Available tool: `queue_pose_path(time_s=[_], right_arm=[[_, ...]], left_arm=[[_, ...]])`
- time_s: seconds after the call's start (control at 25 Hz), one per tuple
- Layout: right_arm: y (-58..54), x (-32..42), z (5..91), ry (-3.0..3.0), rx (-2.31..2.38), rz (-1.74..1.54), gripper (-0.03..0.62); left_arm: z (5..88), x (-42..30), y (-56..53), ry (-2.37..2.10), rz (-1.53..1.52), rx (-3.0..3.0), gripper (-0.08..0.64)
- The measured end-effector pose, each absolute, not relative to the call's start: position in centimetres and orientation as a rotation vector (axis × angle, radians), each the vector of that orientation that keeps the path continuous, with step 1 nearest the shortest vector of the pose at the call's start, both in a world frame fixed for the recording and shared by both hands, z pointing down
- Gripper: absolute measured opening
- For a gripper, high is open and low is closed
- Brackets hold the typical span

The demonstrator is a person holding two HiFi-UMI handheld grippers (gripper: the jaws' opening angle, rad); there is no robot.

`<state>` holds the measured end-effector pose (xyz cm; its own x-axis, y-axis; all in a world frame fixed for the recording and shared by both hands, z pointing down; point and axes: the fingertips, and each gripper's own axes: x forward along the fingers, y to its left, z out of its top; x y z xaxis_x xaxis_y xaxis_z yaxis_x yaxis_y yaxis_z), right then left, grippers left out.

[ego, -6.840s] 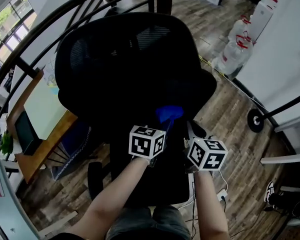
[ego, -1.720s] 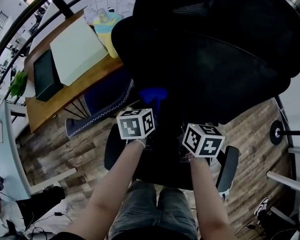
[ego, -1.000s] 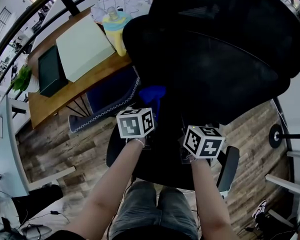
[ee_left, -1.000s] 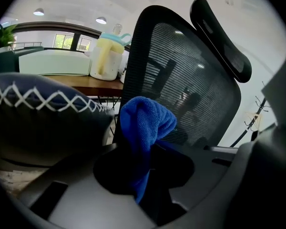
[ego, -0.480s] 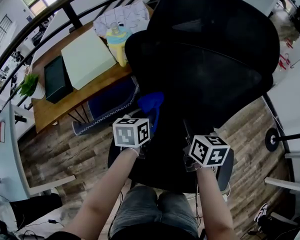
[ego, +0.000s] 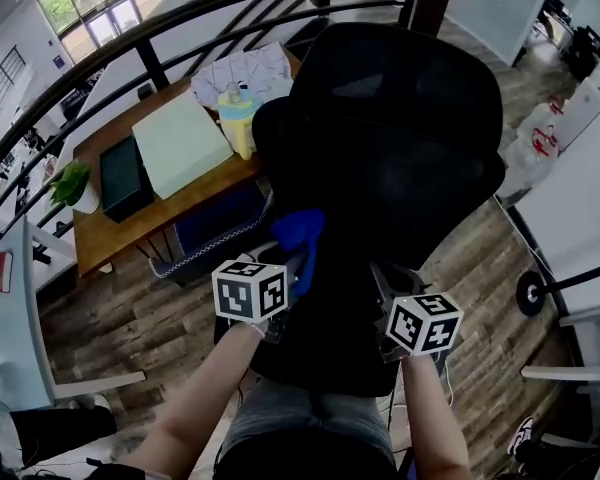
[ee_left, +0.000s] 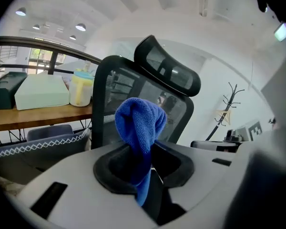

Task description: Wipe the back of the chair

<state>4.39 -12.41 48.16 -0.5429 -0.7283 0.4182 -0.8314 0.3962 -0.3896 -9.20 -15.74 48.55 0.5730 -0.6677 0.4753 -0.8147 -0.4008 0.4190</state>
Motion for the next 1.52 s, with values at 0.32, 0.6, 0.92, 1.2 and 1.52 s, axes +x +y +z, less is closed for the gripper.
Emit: queue_pose_path(time_s=[0.32,0.6,0.92,1.2,1.52], right_arm=[[-10.7,5.4,40.8,-2.627,1.444,0.789,0.031],[-9.6,5.7,35.4,-2.737,1.514,0.682,0.031],[-9.0,5.5,34.1,-2.769,1.490,0.584,0.031],[-7.8,5.4,34.5,-2.756,1.485,0.560,0.029],[-7.1,5.3,35.4,-2.768,1.451,0.593,0.029]], left_arm=[[43.2,-7.1,-13.7,-1.115,0.257,2.314,0.100],[38.4,-6.5,-12.4,-1.104,0.156,2.399,0.100],[36.8,-4.9,-10.7,-0.985,0.087,2.475,0.100],[37.0,-4.3,-9.3,-0.945,0.097,2.490,0.100],[38.4,-3.7,-8.9,-0.925,0.143,2.467,0.100]])
